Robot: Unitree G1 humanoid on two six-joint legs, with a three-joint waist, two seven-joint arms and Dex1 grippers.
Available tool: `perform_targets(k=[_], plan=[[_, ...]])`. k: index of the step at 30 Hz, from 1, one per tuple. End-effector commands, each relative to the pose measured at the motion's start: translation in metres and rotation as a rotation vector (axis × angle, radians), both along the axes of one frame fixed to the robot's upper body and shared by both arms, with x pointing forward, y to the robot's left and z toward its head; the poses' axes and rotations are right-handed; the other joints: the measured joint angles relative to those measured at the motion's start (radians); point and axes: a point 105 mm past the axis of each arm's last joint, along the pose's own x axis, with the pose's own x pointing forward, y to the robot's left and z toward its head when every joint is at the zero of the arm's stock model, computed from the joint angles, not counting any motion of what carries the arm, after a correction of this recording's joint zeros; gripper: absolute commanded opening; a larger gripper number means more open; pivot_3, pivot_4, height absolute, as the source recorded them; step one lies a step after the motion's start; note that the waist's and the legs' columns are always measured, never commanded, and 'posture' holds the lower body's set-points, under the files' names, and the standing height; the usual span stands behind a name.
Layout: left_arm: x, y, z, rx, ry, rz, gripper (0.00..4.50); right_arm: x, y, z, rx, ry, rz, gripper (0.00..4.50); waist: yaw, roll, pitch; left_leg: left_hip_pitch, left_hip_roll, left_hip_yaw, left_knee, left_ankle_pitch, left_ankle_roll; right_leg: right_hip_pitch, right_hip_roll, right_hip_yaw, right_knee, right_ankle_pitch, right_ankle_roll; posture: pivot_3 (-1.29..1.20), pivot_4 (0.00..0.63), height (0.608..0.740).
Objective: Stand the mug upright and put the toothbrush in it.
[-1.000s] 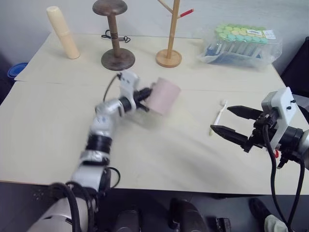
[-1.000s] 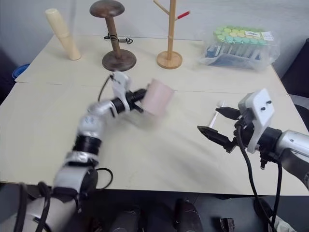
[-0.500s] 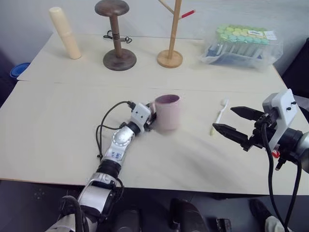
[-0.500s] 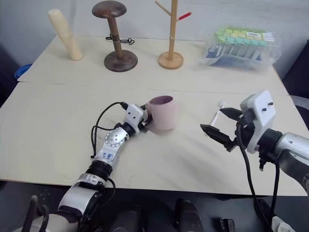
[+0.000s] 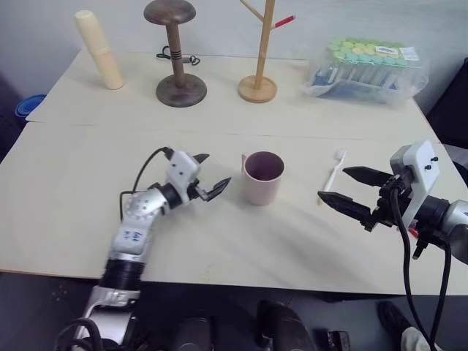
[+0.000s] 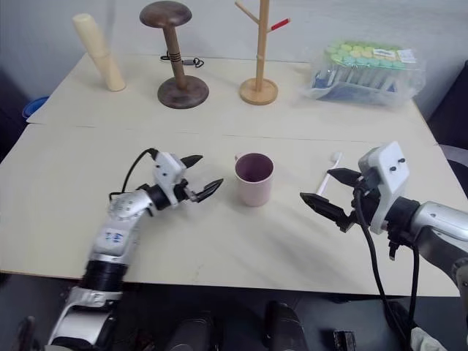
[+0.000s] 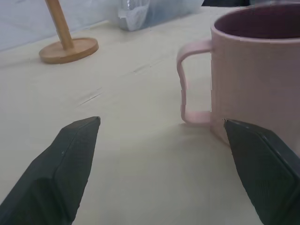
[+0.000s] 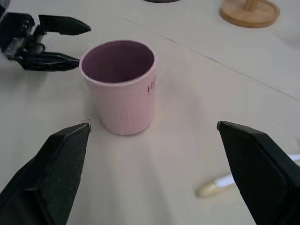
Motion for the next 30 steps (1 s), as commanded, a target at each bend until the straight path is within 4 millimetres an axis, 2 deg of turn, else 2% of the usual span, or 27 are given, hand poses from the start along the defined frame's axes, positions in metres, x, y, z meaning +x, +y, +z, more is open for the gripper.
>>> perform_targets(k=[1,3,5,7,9,12,16,22,26,30], plan=[[-0.033,0.001,0.044,-0.094,0.225,-0.252,4.47,0.011,-0.009,0.002,-0.031,-0.021,-0.074,4.50,-0.004,0.000,0.000,0.000,0.000,0.000,0.000,0.000,0.000,0.000,0.000,0.000,0.000,0.000,0.000,0.00,0.150,0.740],[-0.061,0.002,0.081,-0.060,0.293,-0.453,4.47,0.029,-0.016,-0.006,-0.028,-0.002,-0.181,4.50,-0.009,-0.001,0.000,-0.001,0.000,-0.001,0.001,0.000,0.000,0.000,0.001,0.000,0.001,0.000,0.000,0.00,0.150,0.740],[-0.077,0.002,0.116,-0.022,0.260,-0.572,4.47,0.049,-0.026,-0.018,-0.009,0.032,-0.322,4.50,-0.015,-0.003,0.000,-0.001,0.001,-0.001,0.002,0.000,0.000,0.000,0.002,0.000,0.001,0.000,0.000,0.00,0.150,0.740],[-0.090,-0.001,0.144,0.003,0.256,-0.681,4.47,0.072,-0.033,-0.026,0.013,0.045,-0.458,4.50,-0.017,0.000,-0.001,0.000,0.000,0.000,0.002,0.000,-0.001,0.000,0.002,0.001,0.000,0.000,0.000,0.00,0.150,0.740],[-0.098,-0.004,0.158,0.021,0.260,-0.756,4.47,0.090,-0.038,-0.035,0.007,0.053,-0.552,4.50,-0.021,0.004,-0.002,0.001,0.000,0.001,-0.001,0.000,-0.001,0.000,0.002,0.001,0.000,0.000,0.000,0.00,0.150,0.740],[-0.103,-0.010,0.161,0.100,0.245,-0.816,4.47,0.118,-0.040,-0.049,0.048,0.096,-0.654,4.50,-0.035,0.006,-0.002,0.001,0.000,0.001,-0.003,0.001,-0.002,0.000,0.003,0.001,0.000,-0.001,-0.001,0.00,0.150,0.740],[-0.097,-0.012,0.152,0.203,0.218,-0.824,4.47,0.144,-0.043,-0.062,0.101,0.137,-0.734,4.50,-0.054,0.006,-0.001,0.000,0.000,0.001,-0.005,0.001,-0.004,-0.002,0.004,0.001,-0.001,-0.001,-0.001,0.00,0.150,0.740],[-0.088,-0.012,0.147,0.240,0.190,-0.817,4.47,0.163,-0.026,-0.078,0.126,0.197,-0.694,4.50,-0.080,0.006,-0.001,0.001,0.000,0.001,-0.007,0.002,-0.004,-0.003,0.004,0.000,-0.001,-0.002,-0.003,0.00,0.150,0.740],[-0.077,-0.011,0.144,0.254,0.156,-0.765,4.50,0.164,-0.004,-0.080,0.119,0.196,-0.606,3.58,-0.088,0.006,-0.001,0.001,0.001,0.000,-0.007,0.002,-0.004,-0.003,0.004,0.001,0.000,-0.002,-0.003,0.00,0.150,0.740],[-0.073,-0.010,0.147,0.241,0.141,-0.752,4.50,0.161,0.003,-0.081,0.115,0.203,-0.587,2.16,-0.094,0.006,-0.001,0.001,0.001,0.000,-0.007,0.002,-0.004,-0.003,0.004,0.001,0.000,-0.002,-0.003,0.00,0.150,0.740]])
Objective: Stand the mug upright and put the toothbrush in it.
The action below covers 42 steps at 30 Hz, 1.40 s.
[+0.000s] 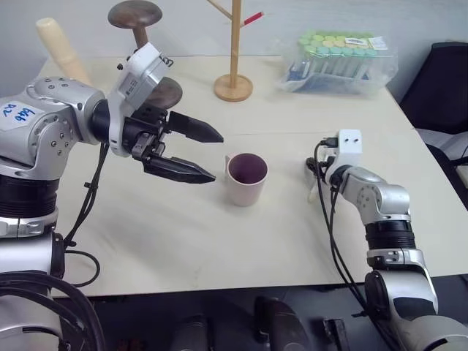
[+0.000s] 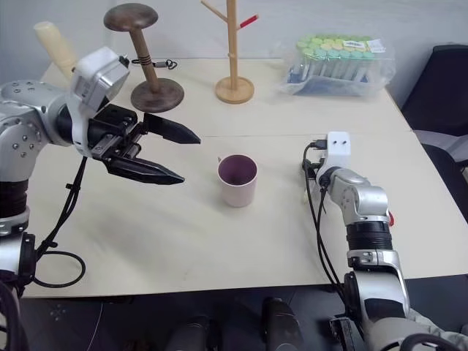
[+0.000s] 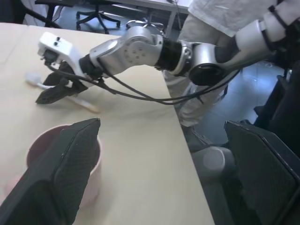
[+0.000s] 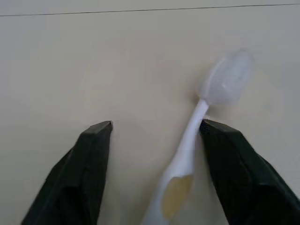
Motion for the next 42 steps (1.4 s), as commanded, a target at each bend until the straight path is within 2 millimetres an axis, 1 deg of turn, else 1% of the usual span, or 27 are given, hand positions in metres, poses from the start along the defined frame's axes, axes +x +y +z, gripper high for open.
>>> perform_targets(k=[1,5,6,8,10,12,14,15,16,18,20,22,24,31,33,34,36,37,39,41,42], plan=[[0.000,0.000,0.012,-0.017,-0.060,0.004,4.50,-0.004,0.010,-0.004,-0.002,0.017,0.042,1.82,-0.001,0.000,0.000,0.000,0.000,0.000,0.000,0.000,0.000,0.000,0.000,0.000,0.000,0.000,0.000,0.00,0.150,0.740],[0.001,0.002,0.011,-0.013,-0.053,0.009,4.50,-0.007,0.006,-0.006,-0.009,0.028,0.035,0.43,0.001,0.000,0.000,0.000,0.000,0.000,0.000,0.000,0.000,0.000,0.000,0.000,0.000,0.000,0.000,0.00,0.150,0.740],[0.001,0.002,0.010,-0.011,-0.054,0.011,4.50,-0.008,0.006,-0.007,-0.010,0.030,0.032,0.22,0.002,0.000,0.000,0.000,0.000,0.000,0.000,0.000,0.000,0.000,0.000,0.000,0.000,0.000,0.000,0.00,0.150,0.740],[0.002,0.004,0.009,-0.012,-0.053,0.024,4.50,-0.009,0.004,-0.004,-0.014,0.014,0.033,0.22,0.003,0.000,0.000,0.000,0.000,0.000,0.000,0.000,0.000,0.000,0.000,0.000,0.000,0.000,0.000,0.00,0.150,0.740],[0.005,0.006,0.009,-0.022,-0.047,0.051,4.50,-0.007,0.005,0.014,-0.001,-0.080,0.030,0.22,0.003,0.000,0.000,0.000,0.000,-0.001,0.000,0.000,0.000,0.000,0.000,0.000,0.000,0.000,0.000,0.00,0.150,0.740],[0.008,0.013,0.008,-0.039,-0.038,0.097,4.50,-0.008,0.024,0.055,0.086,-0.266,0.096,0.22,0.001,0.000,0.000,0.000,0.000,0.000,0.000,0.000,0.000,0.000,0.000,0.000,0.000,0.000,0.000,0.00,0.150,0.740],[0.009,0.024,0.007,-0.057,-0.021,0.149,4.50,-0.019,0.059,0.095,0.184,-0.427,0.240,0.22,-0.004,0.001,0.001,-0.001,0.000,0.000,0.000,0.000,0.000,-0.002,0.000,0.001,0.001,0.000,0.000,0.00,0.150,0.740],[0.009,0.029,0.006,-0.060,-0.016,0.172,4.50,-0.025,0.075,0.109,0.232,-0.474,0.299,0.22,-0.009,0.002,0.001,0.000,0.000,0.000,-0.001,0.000,0.000,-0.003,0.000,0.002,0.001,0.000,0.000,0.00,0.150,0.740],[0.009,0.032,0.005,-0.061,-0.012,0.187,4.50,-0.029,0.084,0.118,0.263,-0.500,0.334,0.22,-0.015,0.002,0.001,0.000,0.000,0.000,-0.001,0.000,0.000,-0.004,0.000,0.002,0.001,0.000,0.000,0.00,0.150,0.740],[0.008,0.041,0.001,-0.052,-0.005,0.227,4.50,-0.038,0.115,0.138,0.356,-0.555,0.417,0.22,-0.024,0.002,0.001,0.000,0.000,-0.001,-0.002,0.000,-0.001,-0.004,0.000,0.001,0.003,-0.001,-0.002,0.00,0.150,0.740],[0.007,0.045,0.000,-0.050,-0.003,0.252,4.50,-0.044,0.135,0.150,0.408,-0.588,0.471,0.22,-0.028,0.002,0.001,0.000,0.000,-0.002,-0.002,0.000,-0.001,-0.005,0.000,0.000,0.006,-0.001,-0.002,0.00,0.150,0.740],[0.007,0.047,0.001,-0.055,-0.008,0.270,4.50,-0.048,0.150,0.155,0.440,-0.607,0.503,0.22,-0.024,0.002,0.001,0.000,-0.001,-0.003,-0.002,0.000,-0.001,-0.004,0.000,0.000,0.007,-0.002,-0.003,0.00,0.150,0.740],[0.008,0.050,0.004,-0.068,-0.014,0.291,4.50,-0.049,0.159,0.154,0.438,-0.611,0.517,0.22,-0.019,0.002,0.001,0.000,-0.002,-0.006,-0.001,0.000,-0.001,-0.003,-0.001,0.000,0.007,-0.002,-0.003,0.00,0.150,0.740],[0.008,0.051,0.007,-0.084,-0.026,0.319,4.50,-0.055,0.168,0.143,0.421,-0.607,0.564,0.22,-0.022,0.002,0.001,-0.001,-0.003,-0.006,-0.001,0.000,-0.001,-0.003,-0.002,-0.001,0.007,-0.002,-0.003,0.00,0.150,0.740],[0.008,0.050,0.007,-0.083,-0.030,0.320,4.50,-0.060,0.172,0.141,0.430,-0.605,0.596,0.97,-0.028,0.002,0.001,0.000,-0.003,-0.006,-0.001,0.000,-0.001,-0.003,-0.002,-0.001,0.007,-0.002,-0.004,0.00,0.150,0.740],[0.008,0.050,0.007,-0.085,-0.031,0.320,4.50,-0.064,0.173,0.141,0.428,-0.608,0.612,1.16,-0.029,0.002,0.001,0.000,-0.002,-0.006,-0.001,0.000,-0.001,-0.003,-0.001,-0.001,0.007,-0.002,-0.004,0.00,0.150,0.740],[0.008,0.049,0.008,-0.089,-0.033,0.318,4.50,-0.069,0.176,0.141,0.429,-0.615,0.640,1.80,-0.030,0.002,0.001,0.000,-0.002,-0.006,-0.002,0.001,-0.001,-0.003,-0.001,-0.002,0.007,-0.002,-0.004,0.00,0.150,0.740],[0.009,0.048,0.009,-0.092,-0.033,0.316,4.50,-0.071,0.176,0.141,0.425,-0.620,0.648,2.21,-0.030,0.002,0.001,0.000,-0.002,-0.006,-0.002,0.001,-0.001,-0.003,-0.001,-0.002,0.007,-0.003,-0.005,0.00,0.150,0.740],[0.010,0.047,0.009,-0.096,-0.036,0.309,4.50,-0.075,0.174,0.142,0.419,-0.633,0.656,2.87,-0.030,0.002,0.001,0.000,-0.002,-0.006,-0.002,0.001,-0.001,-0.003,-0.001,-0.002,0.007,-0.003,-0.005,0.00,0.150,0.740],[0.012,0.045,0.010,-0.108,-0.037,0.306,4.50,-0.080,0.166,0.141,0.413,-0.641,0.651,3.57,-0.026,0.002,0.001,0.000,-0.002,-0.006,-0.002,0.001,-0.001,-0.003,-0.001,-0.002,0.007,-0.003,-0.005,0.00,0.150,0.740],[0.012,0.045,0.010,-0.117,-0.037,0.304,4.50,-0.084,0.159,0.141,0.395,-0.648,0.649,3.96,-0.023,0.002,0.001,0.000,-0.002,-0.006,-0.001,0.001,-0.001,-0.003,-0.001,-0.002,0.007,-0.003,-0.005,0.00,0.150,0.740]])
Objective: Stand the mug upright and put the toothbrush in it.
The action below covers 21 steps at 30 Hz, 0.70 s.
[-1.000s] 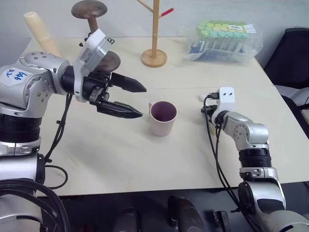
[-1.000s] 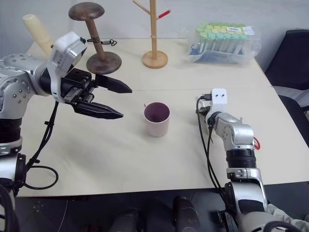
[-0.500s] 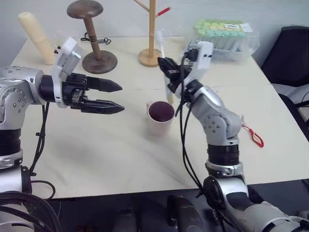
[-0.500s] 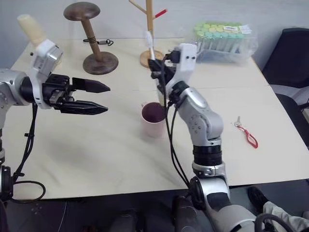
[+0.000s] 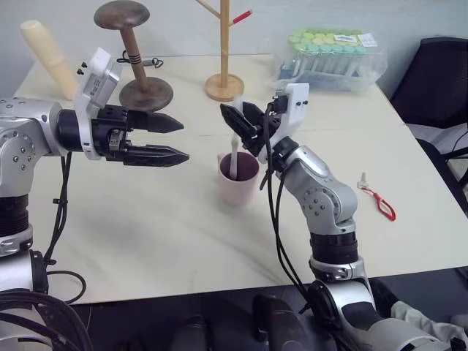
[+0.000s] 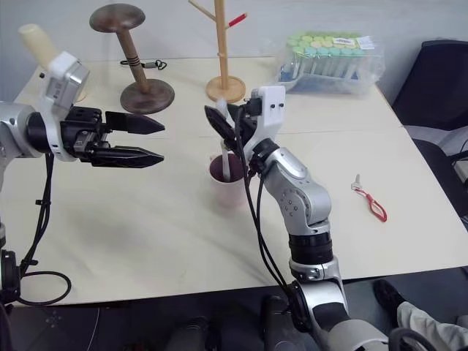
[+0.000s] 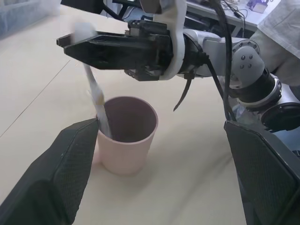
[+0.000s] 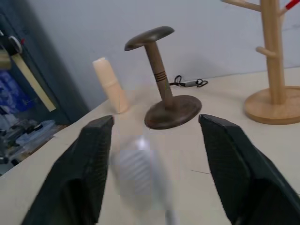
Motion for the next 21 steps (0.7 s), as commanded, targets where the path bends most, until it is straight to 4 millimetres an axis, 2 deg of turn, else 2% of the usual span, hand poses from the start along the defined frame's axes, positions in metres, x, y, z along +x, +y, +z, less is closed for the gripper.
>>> perform_targets(k=[1,2,6,9,11,14,17,21], plan=[[-0.004,-0.002,0.017,-0.040,-0.075,-0.022,4.50,-0.023,-0.019,0.014,-0.023,-0.094,0.008,4.29,0.005,0.000,0.000,0.000,0.000,0.000,0.000,0.000,0.000,0.000,0.000,0.000,0.000,0.000,0.000,0.00,0.150,0.740],[-0.003,-0.002,0.017,-0.048,-0.077,-0.022,4.50,-0.031,-0.027,0.014,-0.059,-0.113,0.024,4.43,0.011,0.000,0.000,-0.001,-0.001,-0.001,0.001,0.000,0.000,0.000,-0.001,0.000,0.000,0.000,0.000,0.00,0.150,0.740],[-0.002,0.001,0.015,-0.044,-0.085,-0.022,4.50,-0.072,-0.062,0.015,-0.300,-0.167,0.183,4.43,0.029,0.000,0.000,-0.001,-0.001,0.000,0.001,0.000,0.000,0.000,-0.002,0.000,-0.001,0.000,0.000,0.00,0.150,0.740],[-0.001,0.009,0.013,-0.028,-0.089,-0.013,4.50,-0.098,-0.110,-0.001,-0.581,-0.080,0.300,4.43,0.048,0.000,0.000,-0.001,0.000,0.001,0.001,0.000,0.000,0.001,-0.001,0.001,-0.003,0.000,0.000,0.00,0.150,0.740],[-0.004,0.017,0.010,-0.001,-0.079,-0.012,4.50,-0.104,-0.145,-0.007,-0.698,0.018,0.307,4.43,0.059,-0.002,0.001,-0.001,0.001,0.004,0.001,0.000,0.001,0.001,0.001,0.002,-0.005,0.000,0.000,0.00,0.150,0.740],[-0.012,0.030,0.006,0.047,-0.053,-0.021,4.50,-0.106,-0.183,-0.004,-0.755,0.111,0.275,4.43,0.057,-0.003,0.001,0.001,0.002,0.007,0.001,0.000,0.001,0.002,0.001,0.004,-0.005,0.000,0.001,0.00,0.150,0.740],[-0.015,0.041,0.003,0.080,-0.041,-0.011,4.50,-0.107,-0.198,0.001,-0.760,0.127,0.262,4.43,0.059,-0.003,0.001,0.003,0.002,0.009,0.001,0.000,0.001,0.002,0.001,0.006,-0.004,0.001,0.001,0.00,0.150,0.740],[-0.013,0.045,0.003,0.089,-0.057,0.002,4.50,-0.108,-0.201,0.002,-0.762,0.111,0.269,4.43,0.069,-0.003,0.001,0.002,0.002,0.009,0.003,0.000,0.001,0.002,0.001,0.006,-0.003,0.001,0.001,0.00,0.150,0.740]])
